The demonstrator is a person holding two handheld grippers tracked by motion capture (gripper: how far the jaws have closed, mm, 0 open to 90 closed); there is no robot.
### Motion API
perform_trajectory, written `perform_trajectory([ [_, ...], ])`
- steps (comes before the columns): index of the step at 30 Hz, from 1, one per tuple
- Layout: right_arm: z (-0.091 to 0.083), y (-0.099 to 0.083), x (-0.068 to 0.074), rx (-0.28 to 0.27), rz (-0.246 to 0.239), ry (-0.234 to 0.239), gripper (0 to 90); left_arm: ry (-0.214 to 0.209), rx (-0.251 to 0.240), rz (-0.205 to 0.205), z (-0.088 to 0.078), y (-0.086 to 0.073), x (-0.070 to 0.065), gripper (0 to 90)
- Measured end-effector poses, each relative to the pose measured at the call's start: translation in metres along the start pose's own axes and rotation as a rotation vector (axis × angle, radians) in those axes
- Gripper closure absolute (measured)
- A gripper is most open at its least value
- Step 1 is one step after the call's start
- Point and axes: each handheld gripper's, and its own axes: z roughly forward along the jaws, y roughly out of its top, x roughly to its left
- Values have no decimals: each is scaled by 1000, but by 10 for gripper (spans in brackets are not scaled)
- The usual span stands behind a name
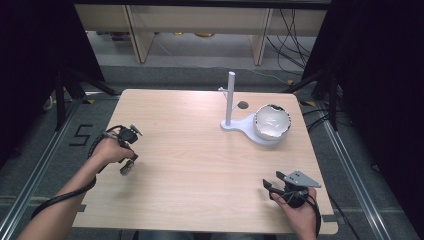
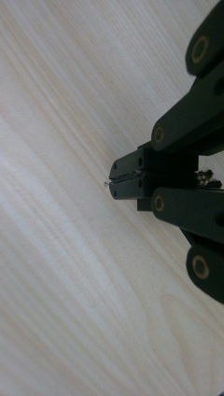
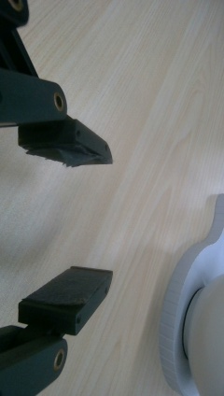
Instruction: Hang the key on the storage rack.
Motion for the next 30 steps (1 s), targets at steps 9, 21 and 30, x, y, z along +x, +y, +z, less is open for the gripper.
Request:
perform_trajectory([
  [9, 0, 0, 1, 0, 8, -5, 384, 10, -182, -4, -23, 3, 2, 893],
  [21, 0, 0, 0, -2, 4, 5, 384, 2, -475, -63, -39, 10, -6, 893],
  [30, 0, 0, -1, -15, -15, -2, 386, -11, -653, -121, -43, 16, -15, 892],
])
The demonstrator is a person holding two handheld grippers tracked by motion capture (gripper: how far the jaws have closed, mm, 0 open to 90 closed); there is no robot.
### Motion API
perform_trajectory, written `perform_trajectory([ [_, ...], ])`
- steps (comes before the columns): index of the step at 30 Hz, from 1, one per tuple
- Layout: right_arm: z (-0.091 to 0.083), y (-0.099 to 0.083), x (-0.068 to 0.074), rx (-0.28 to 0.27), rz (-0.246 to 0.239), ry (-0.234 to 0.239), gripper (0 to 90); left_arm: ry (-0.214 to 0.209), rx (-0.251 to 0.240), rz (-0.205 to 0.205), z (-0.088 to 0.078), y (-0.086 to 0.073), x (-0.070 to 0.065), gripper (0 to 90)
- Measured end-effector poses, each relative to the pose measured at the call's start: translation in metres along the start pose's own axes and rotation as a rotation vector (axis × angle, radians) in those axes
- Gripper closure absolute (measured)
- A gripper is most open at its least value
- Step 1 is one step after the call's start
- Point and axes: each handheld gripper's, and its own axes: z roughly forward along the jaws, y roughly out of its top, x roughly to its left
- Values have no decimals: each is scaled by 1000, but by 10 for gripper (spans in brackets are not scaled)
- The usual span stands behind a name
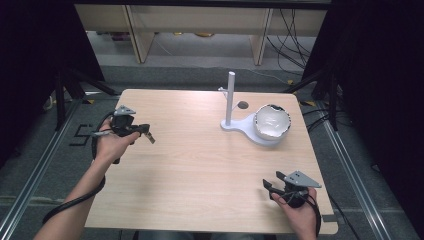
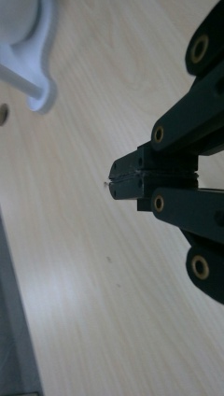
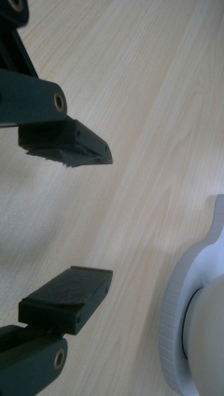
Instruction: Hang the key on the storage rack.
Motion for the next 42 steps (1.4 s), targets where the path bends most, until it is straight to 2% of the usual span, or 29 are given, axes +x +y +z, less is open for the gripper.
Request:
perform_trajectory([
  [1, 0, 0, 1, 8, 13, 6, 386, 4, -9, -2, -1, 1, -1, 892],
  [2, 0, 0, 1, 13, 17, 8, 386, 4, -49, -13, 0, 2, -4, 892],
  [4, -1, 0, 1, 13, 15, 8, 386, 10, -61, -8, 0, 3, -5, 892],
  [5, -1, 0, 1, 13, 16, 8, 386, 12, -83, -23, 1, 5, -7, 892],
  [8, 0, 0, 1, 7, 14, 5, 386, 2, -137, -22, 2, 10, -12, 892],
  [14, -1, 0, 1, 7, 17, 6, 388, 2, -181, -14, 5, 17, -19, 892],
  [16, -1, 0, 1, 2, 4, 0, 388, 0, -199, -11, 7, 19, -23, 892],
  [18, -3, 0, 4, 24, 55, 3, 388, 8, -209, 6, 9, 21, -27, 892],
  [19, -2, 0, 3, 17, 40, 5, 388, 10, -215, 11, 10, 22, -29, 892],
  [21, -2, 0, 3, 17, 40, 5, 388, 11, -225, 16, 12, 25, -31, 892],
  [23, -2, 0, 4, 12, 41, 4, 388, 14, -239, 14, 14, 27, -34, 892],
  [24, -3, 0, 5, 19, 59, 1, 388, 17, -243, 14, 15, 29, -35, 892],
  [26, -2, 0, 3, 9, 37, 3, 388, 23, -254, 20, 21, 33, -38, 892],
  [30, -3, 0, 3, 12, 49, 3, 388, 22, -261, 25, 28, 37, -43, 892],
  [31, -2, 0, 0, -8, 3, -3, 388, 21, -263, 25, 30, 39, -45, 892],
  [32, -2, 0, -1, -12, -1, -4, 388, 21, -267, 28, 32, 40, -46, 892],
  [37, -2, 0, -1, -14, 2, -2, 388, 17, -275, 39, 40, 48, -54, 892],
  [38, -3, 0, 3, 3, 56, 8, 388, 14, -279, 37, 43, 50, -57, 892],
  [39, -3, 0, 3, 3, 56, 8, 388, 14, -279, 37, 43, 50, -57, 892],
  [40, -2, 0, 1, -10, 17, 3, 387, 12, -283, 37, 44, 52, -59, 892],
  [42, -2, 0, 0, -13, 2, -2, 388, 11, -285, 41, 45, 54, -60, 892],
])
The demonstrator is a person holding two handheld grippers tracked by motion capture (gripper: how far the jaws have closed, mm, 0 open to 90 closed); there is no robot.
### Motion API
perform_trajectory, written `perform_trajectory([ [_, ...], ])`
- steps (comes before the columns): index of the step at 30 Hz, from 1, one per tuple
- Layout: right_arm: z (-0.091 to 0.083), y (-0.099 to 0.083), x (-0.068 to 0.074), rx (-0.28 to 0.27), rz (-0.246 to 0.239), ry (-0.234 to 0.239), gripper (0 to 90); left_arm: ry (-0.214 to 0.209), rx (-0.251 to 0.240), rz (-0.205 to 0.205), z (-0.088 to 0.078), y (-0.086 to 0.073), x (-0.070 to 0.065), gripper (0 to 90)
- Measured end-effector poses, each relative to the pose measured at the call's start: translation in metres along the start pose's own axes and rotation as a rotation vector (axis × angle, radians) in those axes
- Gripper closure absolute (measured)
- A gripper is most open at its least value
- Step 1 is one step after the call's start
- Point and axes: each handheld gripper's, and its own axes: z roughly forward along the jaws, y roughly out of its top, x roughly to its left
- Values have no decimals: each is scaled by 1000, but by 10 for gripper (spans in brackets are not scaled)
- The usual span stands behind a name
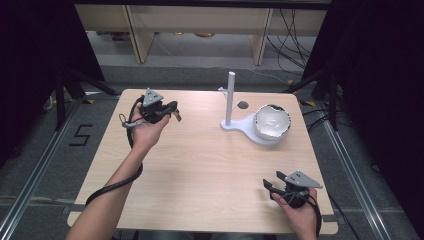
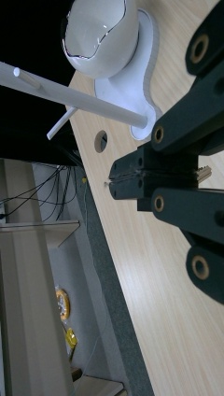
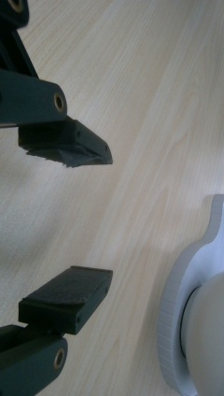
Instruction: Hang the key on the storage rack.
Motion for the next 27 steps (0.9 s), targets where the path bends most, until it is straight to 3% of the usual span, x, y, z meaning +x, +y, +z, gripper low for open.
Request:
perform_trajectory([
  [7, 0, 0, 0, 3, -4, -3, 387, 5, -14, 0, 2, 2, -2, 892],
  [8, 0, 0, 3, 15, 33, 4, 388, 4, -14, -3, 3, 2, -3, 892],
  [17, -1, 0, 4, 26, 48, 6, 389, 12, -34, -13, 8, 4, -6, 892],
  [20, 0, 0, 0, 2, -4, -1, 388, 13, -48, -13, 10, 6, -9, 892],
  [23, 0, 0, 0, 2, -3, -1, 388, 15, -56, -11, 11, 7, -9, 892],
  [24, 0, 0, 3, 17, 36, 6, 388, 16, -61, -10, 11, 8, -10, 891],
  [27, -1, 0, 4, 25, 46, 7, 388, 17, -67, -10, 12, 9, -12, 892],
])
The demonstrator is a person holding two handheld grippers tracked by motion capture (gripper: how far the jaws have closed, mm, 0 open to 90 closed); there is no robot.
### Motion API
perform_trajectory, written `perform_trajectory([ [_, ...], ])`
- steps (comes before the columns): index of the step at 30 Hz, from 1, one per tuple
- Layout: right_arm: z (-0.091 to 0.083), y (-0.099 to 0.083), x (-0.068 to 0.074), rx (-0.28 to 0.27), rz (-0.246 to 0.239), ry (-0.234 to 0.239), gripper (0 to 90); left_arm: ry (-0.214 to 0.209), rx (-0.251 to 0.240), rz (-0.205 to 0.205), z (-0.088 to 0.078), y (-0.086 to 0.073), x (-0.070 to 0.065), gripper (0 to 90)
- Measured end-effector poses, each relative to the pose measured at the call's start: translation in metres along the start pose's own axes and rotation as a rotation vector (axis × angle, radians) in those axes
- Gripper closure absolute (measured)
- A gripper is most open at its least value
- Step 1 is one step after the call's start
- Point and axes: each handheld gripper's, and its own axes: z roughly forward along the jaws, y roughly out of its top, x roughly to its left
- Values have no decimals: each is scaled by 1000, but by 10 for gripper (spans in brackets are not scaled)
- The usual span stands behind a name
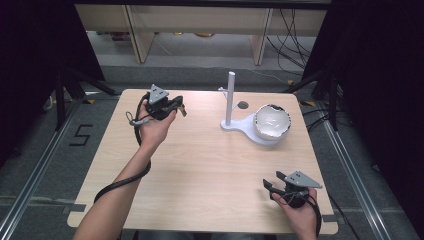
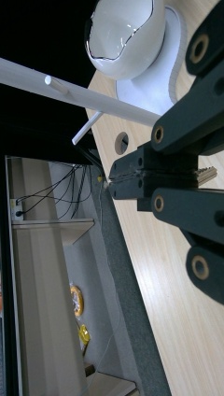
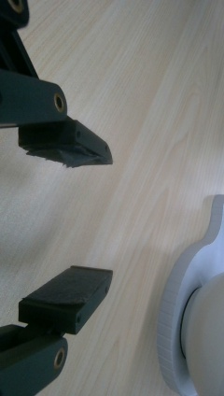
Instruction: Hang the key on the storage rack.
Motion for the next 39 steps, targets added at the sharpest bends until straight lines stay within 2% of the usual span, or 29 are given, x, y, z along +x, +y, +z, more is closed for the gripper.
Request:
perform_trajectory([
  [11, 0, 0, 0, -1, -1, 0, 388, -5, -29, 10, 5, 6, -9, 892],
  [13, 1, 0, -4, -24, -49, -7, 388, -9, -29, 11, 6, 7, -11, 891],
  [17, 1, 0, -4, -26, -47, -6, 388, -11, -34, 25, 9, 9, -14, 891],
  [29, 1, 0, -4, -31, -52, -8, 388, -19, -51, 31, 19, 16, -24, 891],
  [34, 1, 0, -4, -31, -51, -7, 388, -21, -51, 32, 24, 18, -28, 891],
  [35, 0, 0, 0, -9, 0, 3, 388, -25, -54, 31, 27, 17, -31, 891],
  [39, 0, 0, -1, -13, -6, 1, 388, -30, -55, 34, 31, 18, -34, 891],
])
